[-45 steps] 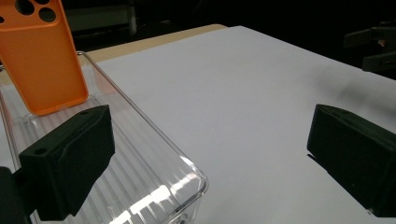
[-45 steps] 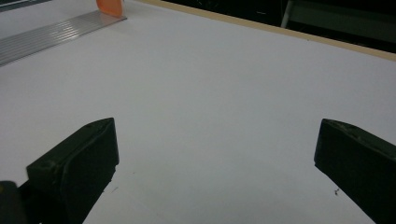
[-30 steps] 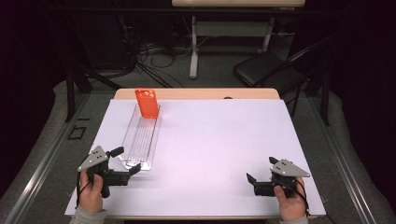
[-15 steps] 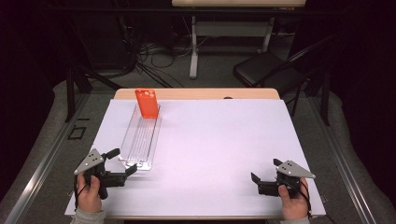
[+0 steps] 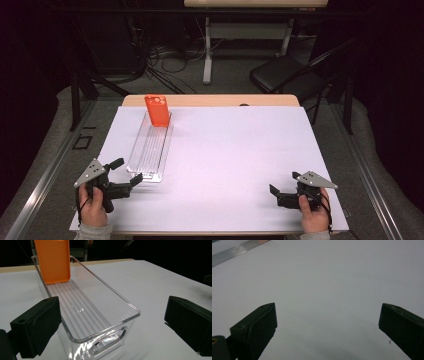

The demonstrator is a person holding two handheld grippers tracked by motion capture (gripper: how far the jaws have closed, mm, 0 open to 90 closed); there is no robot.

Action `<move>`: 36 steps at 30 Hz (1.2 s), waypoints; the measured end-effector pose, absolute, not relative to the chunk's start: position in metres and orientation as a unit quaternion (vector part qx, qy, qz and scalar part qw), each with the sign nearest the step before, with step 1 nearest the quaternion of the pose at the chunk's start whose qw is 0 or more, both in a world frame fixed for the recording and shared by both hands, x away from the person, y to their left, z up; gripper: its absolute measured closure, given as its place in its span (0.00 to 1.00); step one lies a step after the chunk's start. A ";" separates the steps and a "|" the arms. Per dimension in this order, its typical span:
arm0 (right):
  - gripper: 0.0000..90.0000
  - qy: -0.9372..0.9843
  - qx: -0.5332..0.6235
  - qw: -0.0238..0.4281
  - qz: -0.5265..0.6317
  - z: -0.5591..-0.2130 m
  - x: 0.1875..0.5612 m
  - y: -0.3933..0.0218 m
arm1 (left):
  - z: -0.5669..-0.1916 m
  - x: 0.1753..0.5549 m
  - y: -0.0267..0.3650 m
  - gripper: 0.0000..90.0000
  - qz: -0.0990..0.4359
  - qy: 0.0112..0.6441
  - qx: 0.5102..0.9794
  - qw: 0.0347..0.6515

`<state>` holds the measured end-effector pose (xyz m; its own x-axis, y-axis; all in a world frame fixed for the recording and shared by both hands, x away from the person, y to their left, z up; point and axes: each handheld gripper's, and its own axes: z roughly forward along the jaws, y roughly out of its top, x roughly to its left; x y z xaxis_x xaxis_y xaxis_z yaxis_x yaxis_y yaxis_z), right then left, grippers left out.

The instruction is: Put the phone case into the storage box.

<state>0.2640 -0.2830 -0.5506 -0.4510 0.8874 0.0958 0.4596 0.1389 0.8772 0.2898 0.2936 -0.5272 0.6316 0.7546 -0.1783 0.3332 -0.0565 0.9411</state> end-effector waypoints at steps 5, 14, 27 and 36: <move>0.03 0.723 0.466 0.231 0.455 -0.551 0.264 -0.281 | -0.527 0.290 0.295 0.01 0.187 0.390 0.700 0.568; 0.03 0.730 0.461 0.229 0.451 -0.552 0.264 -0.277 | -0.528 0.290 0.297 0.01 0.185 0.392 0.699 0.568; 0.03 0.731 0.460 0.228 0.449 -0.552 0.264 -0.277 | -0.529 0.291 0.297 0.01 0.183 0.397 0.697 0.569; 0.03 0.729 0.465 0.228 0.448 -0.553 0.266 -0.279 | -0.529 0.291 0.299 0.01 0.183 0.400 0.696 0.567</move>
